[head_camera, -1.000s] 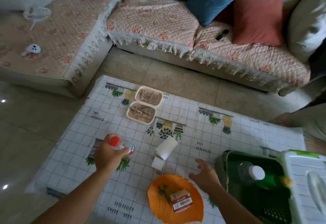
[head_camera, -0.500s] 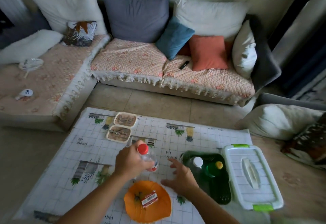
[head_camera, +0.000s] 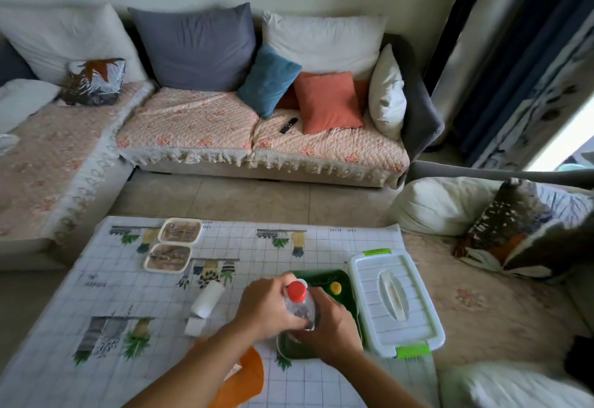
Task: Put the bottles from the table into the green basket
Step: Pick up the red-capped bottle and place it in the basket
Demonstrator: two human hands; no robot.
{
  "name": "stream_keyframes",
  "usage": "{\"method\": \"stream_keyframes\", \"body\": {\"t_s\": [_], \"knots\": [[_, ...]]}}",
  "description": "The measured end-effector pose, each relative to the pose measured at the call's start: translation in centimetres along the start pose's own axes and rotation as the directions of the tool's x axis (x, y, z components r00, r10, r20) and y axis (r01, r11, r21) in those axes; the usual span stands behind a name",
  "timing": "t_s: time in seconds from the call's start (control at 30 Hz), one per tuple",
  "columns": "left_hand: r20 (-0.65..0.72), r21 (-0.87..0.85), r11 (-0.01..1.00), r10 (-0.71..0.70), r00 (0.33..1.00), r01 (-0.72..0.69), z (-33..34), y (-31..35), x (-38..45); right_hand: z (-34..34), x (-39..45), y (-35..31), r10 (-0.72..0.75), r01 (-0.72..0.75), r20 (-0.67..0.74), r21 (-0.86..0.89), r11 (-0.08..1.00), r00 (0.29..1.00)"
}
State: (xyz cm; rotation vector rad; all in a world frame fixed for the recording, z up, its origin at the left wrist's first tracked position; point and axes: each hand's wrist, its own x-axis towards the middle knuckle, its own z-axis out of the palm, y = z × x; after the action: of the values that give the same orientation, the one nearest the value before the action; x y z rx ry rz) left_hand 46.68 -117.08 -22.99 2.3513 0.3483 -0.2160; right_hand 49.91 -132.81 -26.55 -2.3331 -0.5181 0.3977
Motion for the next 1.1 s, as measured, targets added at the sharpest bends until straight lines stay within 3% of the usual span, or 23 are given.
{"method": "stream_keyframes", "body": {"t_s": [0.3,0.5,0.63,0.73,0.83,1.1], "knots": [[0.001,0.146,0.982,0.12,0.993,-0.119,3.2,1.2,1.4,-0.9,0.2,3.5,0.013,-0.011,0.057,-0.038,0.999,0.998],[0.216,-0.273,0.954,-0.063,0.974,0.122,3.5,-1.6,1.6,-0.5,0.1,5.9,0.034,-0.032,0.046,-0.042,0.999,0.998],[0.108,-0.53,0.773,-0.347,0.932,0.349,5.1,-4.8,1.1,0.5,0.4,8.2,0.074,-0.073,0.007,-0.069,0.995,0.997],[-0.004,-0.315,0.798,-0.542,0.84,0.514,7.6,-7.7,1.6,1.4,0.8,9.1,0.103,-0.1,0.045,-0.071,0.992,0.994],[0.046,-0.215,0.763,-0.615,0.787,0.609,10.1,-9.6,2.3,2.7,1.2,9.7,0.117,-0.114,0.08,-0.041,0.993,0.99],[0.074,-0.172,0.792,-0.582,0.81,0.585,13.9,-11.5,4.4,5.5,2.3,12.0,0.205,-0.198,0.101,-0.073,0.977,0.974]]}}
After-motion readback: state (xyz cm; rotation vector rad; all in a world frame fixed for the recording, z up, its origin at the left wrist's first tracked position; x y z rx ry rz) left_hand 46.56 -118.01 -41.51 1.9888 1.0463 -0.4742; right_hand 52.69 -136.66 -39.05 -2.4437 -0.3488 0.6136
